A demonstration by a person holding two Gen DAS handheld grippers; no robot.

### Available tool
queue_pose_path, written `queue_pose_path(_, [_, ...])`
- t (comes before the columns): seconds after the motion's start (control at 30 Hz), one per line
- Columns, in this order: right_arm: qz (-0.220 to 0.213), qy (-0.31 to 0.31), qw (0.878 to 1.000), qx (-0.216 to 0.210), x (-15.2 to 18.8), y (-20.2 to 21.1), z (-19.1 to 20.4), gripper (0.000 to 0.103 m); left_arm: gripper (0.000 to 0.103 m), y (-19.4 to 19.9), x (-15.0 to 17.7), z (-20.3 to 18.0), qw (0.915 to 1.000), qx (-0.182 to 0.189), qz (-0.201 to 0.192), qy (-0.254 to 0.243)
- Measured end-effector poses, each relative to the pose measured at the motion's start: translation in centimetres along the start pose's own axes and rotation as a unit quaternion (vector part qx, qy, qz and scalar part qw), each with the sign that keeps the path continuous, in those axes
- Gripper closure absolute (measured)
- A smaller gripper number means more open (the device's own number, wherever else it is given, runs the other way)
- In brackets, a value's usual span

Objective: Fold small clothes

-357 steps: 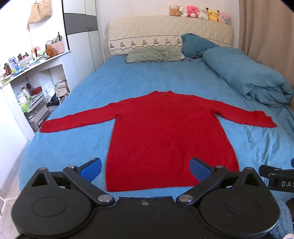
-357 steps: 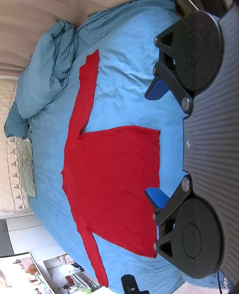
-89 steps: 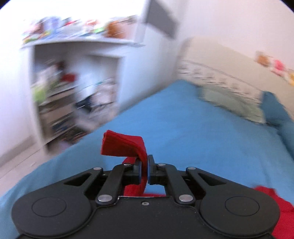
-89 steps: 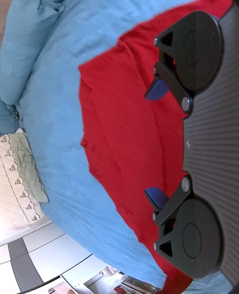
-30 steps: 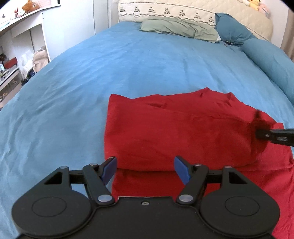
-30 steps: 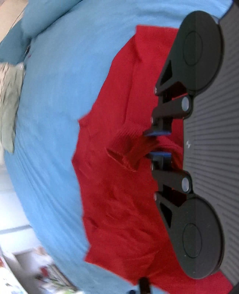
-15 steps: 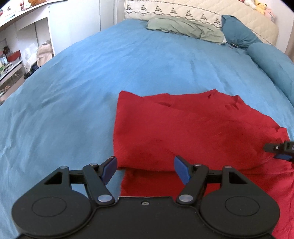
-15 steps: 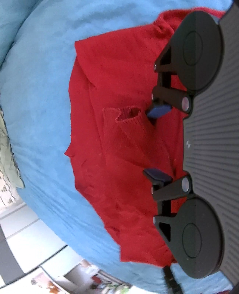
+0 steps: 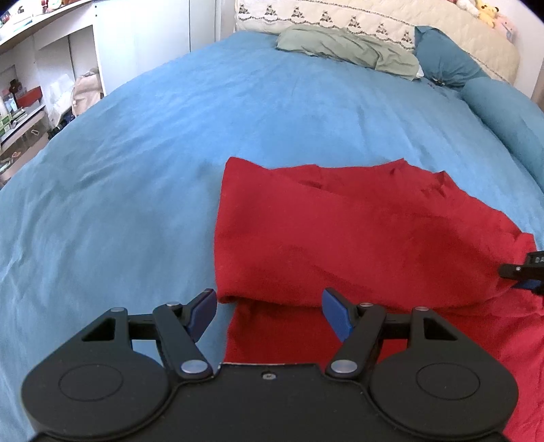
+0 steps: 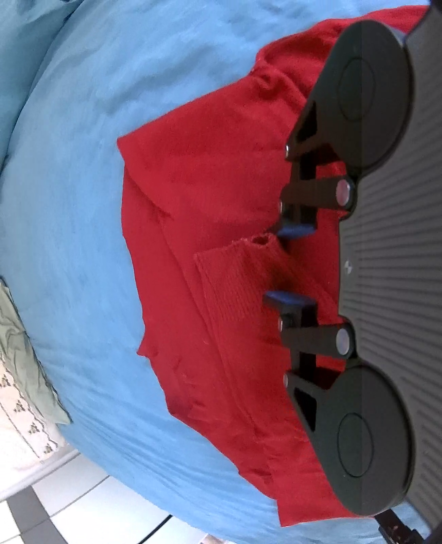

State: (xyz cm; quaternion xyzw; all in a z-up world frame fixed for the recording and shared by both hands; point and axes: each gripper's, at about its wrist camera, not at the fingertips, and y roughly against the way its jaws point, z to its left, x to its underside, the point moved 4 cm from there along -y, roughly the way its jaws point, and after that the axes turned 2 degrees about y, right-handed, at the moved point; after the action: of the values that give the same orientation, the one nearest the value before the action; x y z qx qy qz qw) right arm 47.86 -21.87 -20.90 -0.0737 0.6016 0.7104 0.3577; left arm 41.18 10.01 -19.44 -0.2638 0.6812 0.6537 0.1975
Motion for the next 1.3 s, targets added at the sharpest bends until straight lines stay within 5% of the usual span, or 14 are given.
queue_pose_path(0.07, [0.0, 0.007, 1.0, -0.004, -0.2, 0.0, -0.1, 0.082, 0.03, -0.3, 0.2, 0.3, 1.0, -0.005, 0.005, 0.0])
queue_pose_path(0.4, [-0.087, 0.076, 0.991, -0.066, -5.0, 6.2, 2.6, 0.083, 0.03, -2.3, 1.2, 0.5, 0.9992, -0.029, 0.016, -0.02])
queue_pose_path(0.6, [-0.133, 0.083, 0.987, -0.034, -7.1, 8.6, 0.1, 0.083, 0.03, -3.6, -0.2, 0.2, 0.9991, -0.037, -0.003, -0.019])
queue_pose_path(1.07, [-0.027, 0.069, 0.996, 0.046, -2.4, 1.5, -7.4, 0.082, 0.029, -2.9, 1.1, 3.2, 0.9958, -0.087, 0.017, 0.024])
queue_pose_path(1.13, [-0.023, 0.088, 0.995, 0.048, -2.2, 1.7, -7.3, 0.074, 0.031, -1.7, 1.0, 2.7, 0.9962, -0.085, 0.008, 0.018])
queue_pose_path(1.2, [-0.035, 0.111, 0.991, 0.063, -2.4, 2.7, -6.9, 0.029, 0.031, -0.1, 0.3, 1.2, 0.9975, -0.067, -0.018, -0.013])
queue_pose_path(1.27, [-0.073, 0.136, 0.986, 0.068, -2.3, 4.3, -6.4, 0.004, 0.029, 1.2, -0.7, -0.9, 0.9974, -0.029, -0.039, -0.053])
queue_pose_path(1.3, [-0.095, 0.152, 0.982, 0.059, -2.2, 5.1, -5.9, 0.002, 0.028, 1.4, -1.2, -2.0, 0.9967, -0.005, -0.042, -0.07])
